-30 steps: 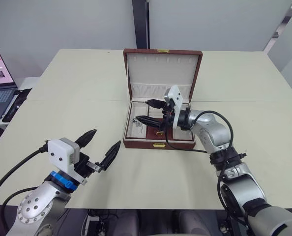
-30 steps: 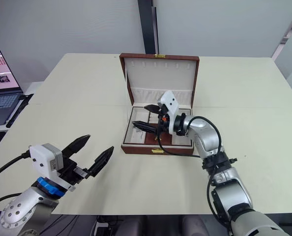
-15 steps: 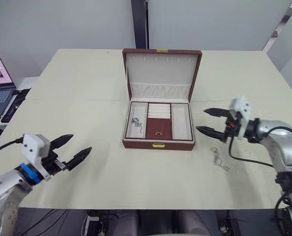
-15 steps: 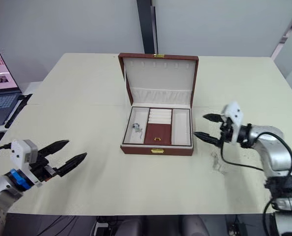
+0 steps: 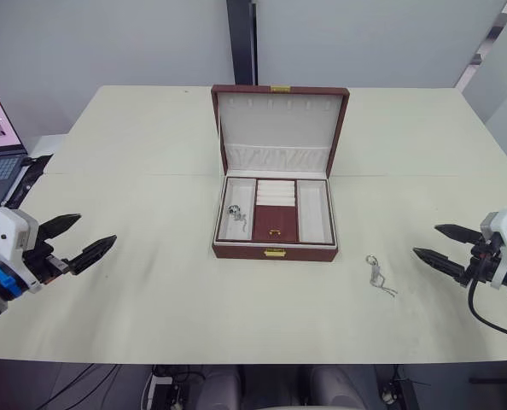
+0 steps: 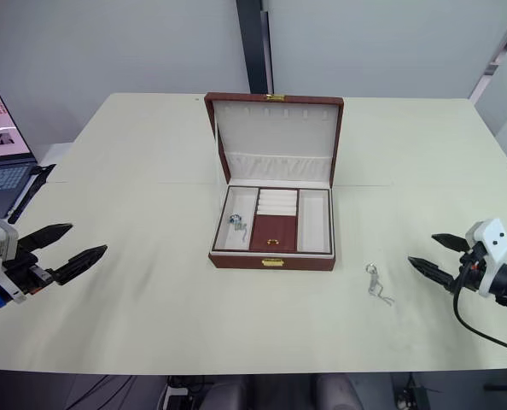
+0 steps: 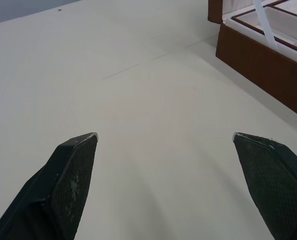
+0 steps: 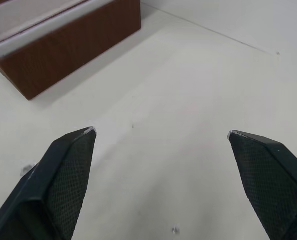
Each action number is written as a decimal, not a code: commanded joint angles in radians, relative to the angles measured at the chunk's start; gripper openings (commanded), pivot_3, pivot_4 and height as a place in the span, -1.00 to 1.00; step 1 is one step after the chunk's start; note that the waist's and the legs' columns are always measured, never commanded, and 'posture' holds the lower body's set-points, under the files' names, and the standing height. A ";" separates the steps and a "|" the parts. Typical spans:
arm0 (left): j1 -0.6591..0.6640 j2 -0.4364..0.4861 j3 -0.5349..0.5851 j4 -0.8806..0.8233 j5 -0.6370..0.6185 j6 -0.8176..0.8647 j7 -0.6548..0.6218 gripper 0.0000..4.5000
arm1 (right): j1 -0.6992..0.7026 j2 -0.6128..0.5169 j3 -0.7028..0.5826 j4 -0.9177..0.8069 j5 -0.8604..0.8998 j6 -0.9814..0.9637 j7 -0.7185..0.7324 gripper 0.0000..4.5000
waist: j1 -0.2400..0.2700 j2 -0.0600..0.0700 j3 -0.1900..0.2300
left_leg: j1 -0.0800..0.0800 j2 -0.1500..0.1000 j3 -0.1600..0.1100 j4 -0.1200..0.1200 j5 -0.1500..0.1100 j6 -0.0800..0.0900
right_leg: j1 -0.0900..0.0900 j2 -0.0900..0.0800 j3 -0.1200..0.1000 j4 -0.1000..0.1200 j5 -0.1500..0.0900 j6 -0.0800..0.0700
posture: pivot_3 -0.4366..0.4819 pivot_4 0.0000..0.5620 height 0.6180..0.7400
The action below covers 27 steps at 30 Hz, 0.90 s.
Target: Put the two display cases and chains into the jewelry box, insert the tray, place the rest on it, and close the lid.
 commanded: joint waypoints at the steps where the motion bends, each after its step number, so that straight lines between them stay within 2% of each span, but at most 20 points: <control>1: -0.025 0.029 0.026 0.026 0.012 -0.013 -0.009 1.00 | 0.000 -0.005 -0.031 0.031 -0.005 -0.053 -0.011 0.99 | 0.000 0.000 0.000 | 0.000 0.000 0.000 0.000 0.000 0.000 | 0.000 0.000 0.000 0.000 0.000 0.000 | -0.05 -0.47 1.00; 12: -0.054 0.025 0.008 0.025 0.024 0.009 -0.010 1.00 | 0.007 0.001 -0.017 0.031 -0.002 -0.079 -0.046 0.99 | 0.002 0.000 0.000 | 0.000 0.000 0.000 -0.001 0.000 0.000 | 0.000 0.000 0.000 0.000 0.000 0.000 | -0.05 -0.47 1.00; 17: -0.048 0.013 0.000 -0.007 0.021 0.021 -0.010 1.00 | 0.027 0.014 -0.029 -0.023 0.017 -0.051 -0.071 0.99 | 0.002 0.000 0.000 | 0.000 0.000 0.000 -0.001 0.000 0.000 | 0.000 0.000 0.000 0.000 0.000 0.000 | -0.05 -0.47 1.00; 27: -0.002 -0.088 -0.130 -0.299 -0.015 0.059 -0.006 1.00 | 0.141 0.217 -0.066 -0.331 0.089 0.040 -0.332 0.99 | 0.004 0.000 0.000 | 0.000 0.000 -0.001 -0.001 0.000 0.000 | 0.000 0.000 0.000 0.000 0.000 0.000 | -0.05 -0.47 1.00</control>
